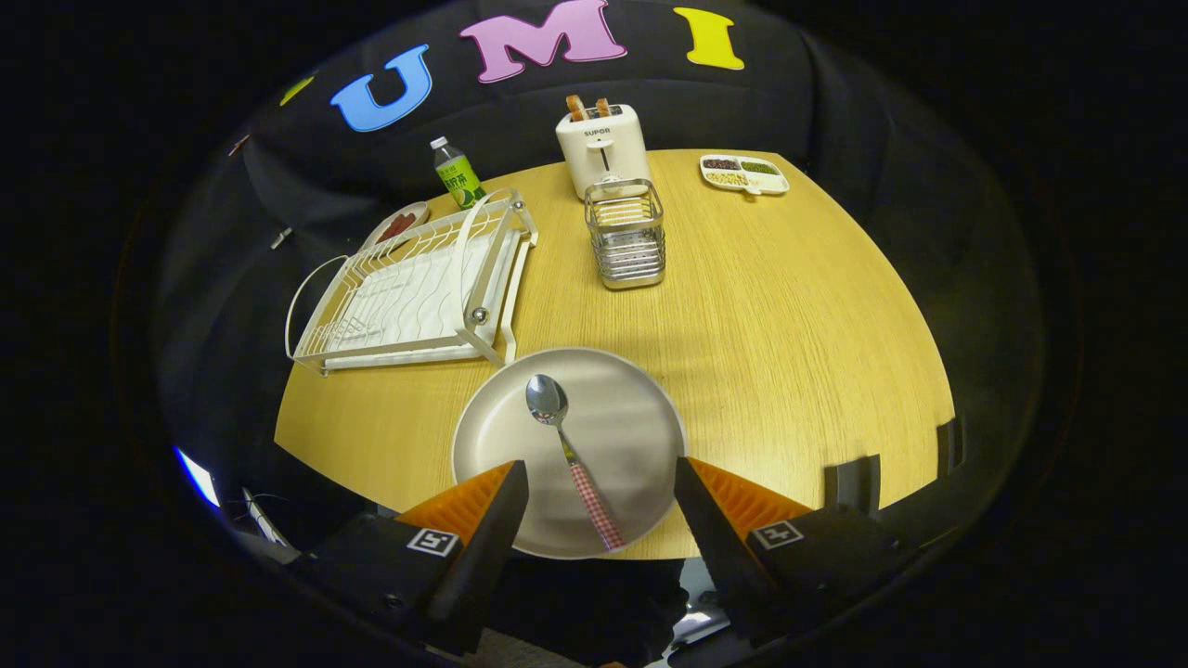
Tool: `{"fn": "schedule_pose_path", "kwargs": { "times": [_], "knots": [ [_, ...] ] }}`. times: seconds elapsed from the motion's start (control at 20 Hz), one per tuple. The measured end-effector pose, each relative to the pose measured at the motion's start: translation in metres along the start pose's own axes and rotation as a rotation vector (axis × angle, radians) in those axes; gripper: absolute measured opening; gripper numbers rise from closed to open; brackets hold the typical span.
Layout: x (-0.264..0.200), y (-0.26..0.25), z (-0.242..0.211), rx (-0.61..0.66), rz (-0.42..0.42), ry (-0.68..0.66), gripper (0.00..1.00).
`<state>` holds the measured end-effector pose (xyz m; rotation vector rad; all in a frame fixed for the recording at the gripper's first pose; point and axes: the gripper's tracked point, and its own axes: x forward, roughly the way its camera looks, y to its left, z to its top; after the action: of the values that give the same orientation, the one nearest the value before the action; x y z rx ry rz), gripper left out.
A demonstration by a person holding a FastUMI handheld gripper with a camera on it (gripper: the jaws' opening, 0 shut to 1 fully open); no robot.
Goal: Take the plate from the dish rack, then take the spoon from the basket and place it into the plate.
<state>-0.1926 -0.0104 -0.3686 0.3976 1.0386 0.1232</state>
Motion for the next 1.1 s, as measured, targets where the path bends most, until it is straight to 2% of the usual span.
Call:
{"fn": "schedule_pose_path", "kwargs": {
  "times": [0.3,0.7,0.95,1.1],
  "knots": [
    [-0.035,0.023,0.073,-0.128,0.038,-0.172,0.99],
    [-0.125,0.049,0.208,-0.302,0.107,-0.538,0.99],
    [-0.189,0.044,0.256,-0.385,0.136,-0.745,0.96],
    [-0.213,0.038,0.269,-0.412,0.183,-0.82,0.96]
  ]
}}
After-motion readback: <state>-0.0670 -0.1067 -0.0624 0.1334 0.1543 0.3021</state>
